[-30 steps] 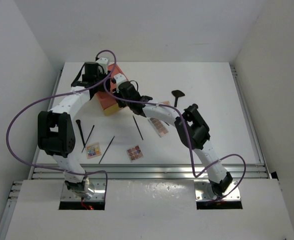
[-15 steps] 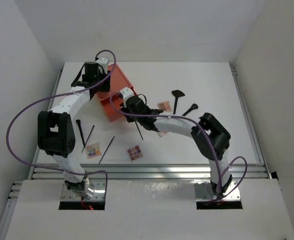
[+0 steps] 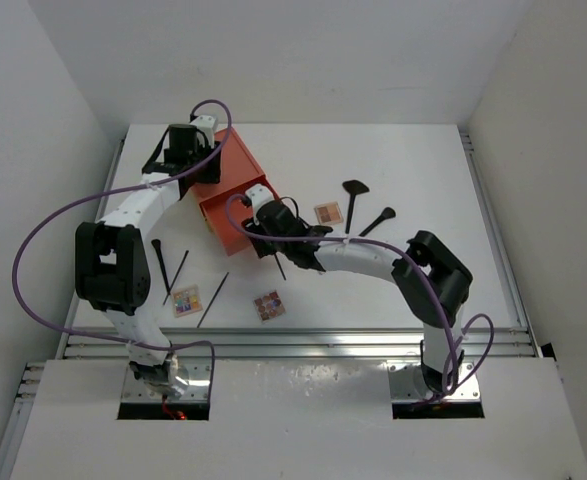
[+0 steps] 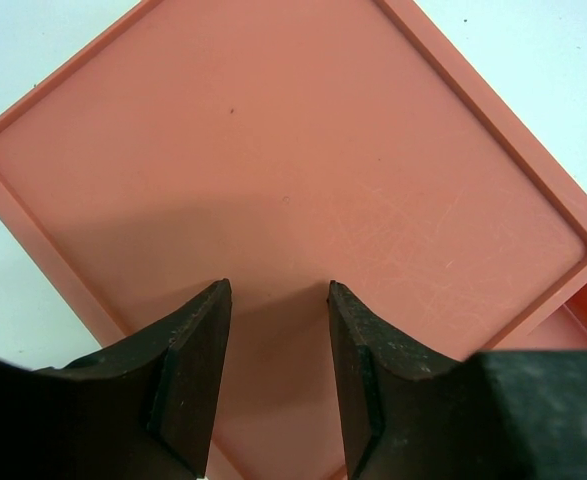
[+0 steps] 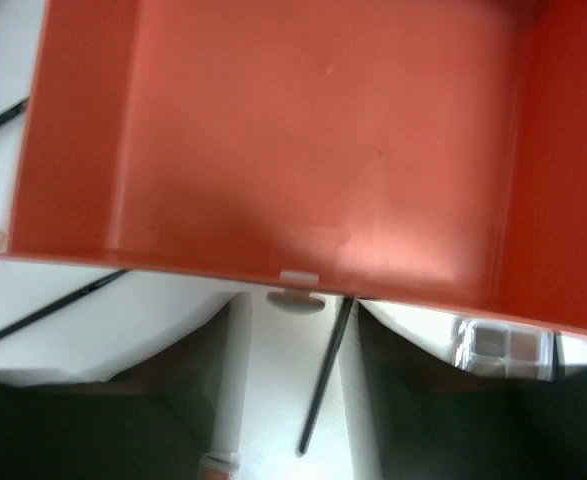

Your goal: Organize the makeup

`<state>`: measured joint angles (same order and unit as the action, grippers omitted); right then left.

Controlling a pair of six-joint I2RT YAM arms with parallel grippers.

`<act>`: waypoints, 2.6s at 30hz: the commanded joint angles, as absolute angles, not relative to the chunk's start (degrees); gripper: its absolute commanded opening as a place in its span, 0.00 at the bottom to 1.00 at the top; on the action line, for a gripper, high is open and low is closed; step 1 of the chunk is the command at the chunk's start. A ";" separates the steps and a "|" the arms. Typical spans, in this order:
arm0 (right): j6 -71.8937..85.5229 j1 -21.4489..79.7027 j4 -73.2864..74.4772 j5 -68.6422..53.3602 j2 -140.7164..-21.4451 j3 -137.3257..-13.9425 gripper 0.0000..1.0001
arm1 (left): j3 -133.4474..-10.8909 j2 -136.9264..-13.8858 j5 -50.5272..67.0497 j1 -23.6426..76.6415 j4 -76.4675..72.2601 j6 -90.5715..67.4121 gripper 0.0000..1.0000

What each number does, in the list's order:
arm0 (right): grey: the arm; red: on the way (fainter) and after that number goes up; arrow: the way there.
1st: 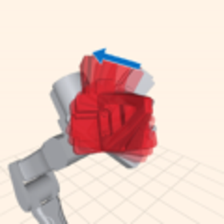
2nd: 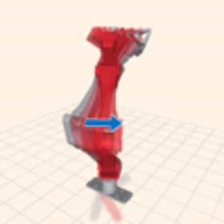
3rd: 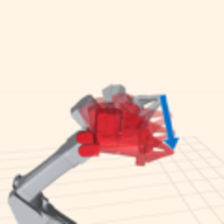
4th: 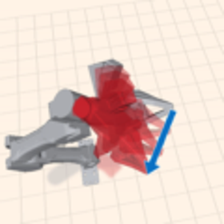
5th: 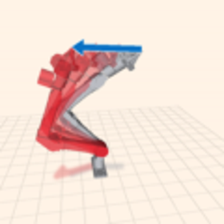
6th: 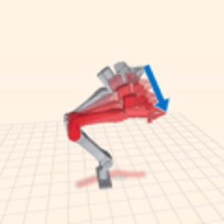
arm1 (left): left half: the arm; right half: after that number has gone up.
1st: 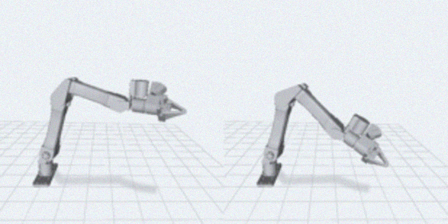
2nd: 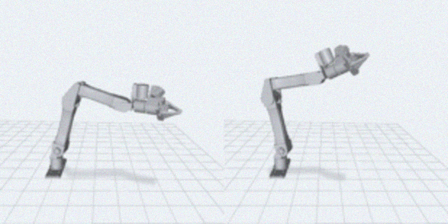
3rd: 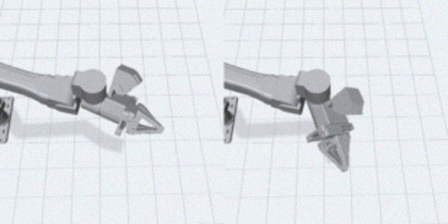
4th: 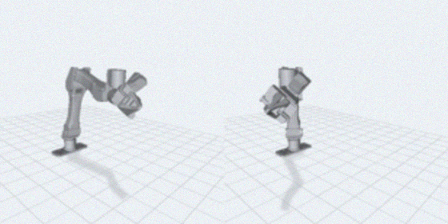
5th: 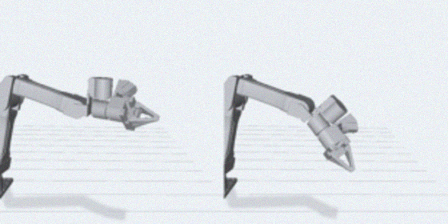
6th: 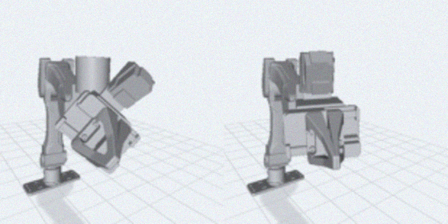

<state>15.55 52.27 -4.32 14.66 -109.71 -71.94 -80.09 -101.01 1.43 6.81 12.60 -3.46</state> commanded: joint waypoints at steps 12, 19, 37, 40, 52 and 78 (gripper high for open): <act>15.82 52.47 9.04 11.25 -92.58 -68.04 1.00 | -94.11 -93.61 3.07 6.24 18.36 -2.11 0.73; 14.59 52.21 17.56 17.04 -80.97 -63.91 1.00 | -99.40 -83.42 8.61 3.17 31.88 -0.53 0.88; 16.17 34.72 19.78 0.35 -78.31 -59.77 1.00 | -62.06 -72.68 7.86 -7.28 41.23 9.95 0.55; 16.35 33.93 19.16 -1.84 -79.01 -58.80 1.00 | -60.30 -75.49 4.66 -11.15 40.17 7.21 0.50; 17.58 31.73 20.47 -2.03 -81.39 -59.41 1.00 | -59.07 -91.32 7.21 -16.44 32.09 0.01 0.49; 20.13 32.78 25.05 4.83 -78.75 -60.29 0.99 | -64.05 -100.91 1.05 -16.96 28.90 -1.24 0.00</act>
<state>20.14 32.32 24.71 3.53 -81.21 -57.58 -60.53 -101.14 0.27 -16.34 28.62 -2.20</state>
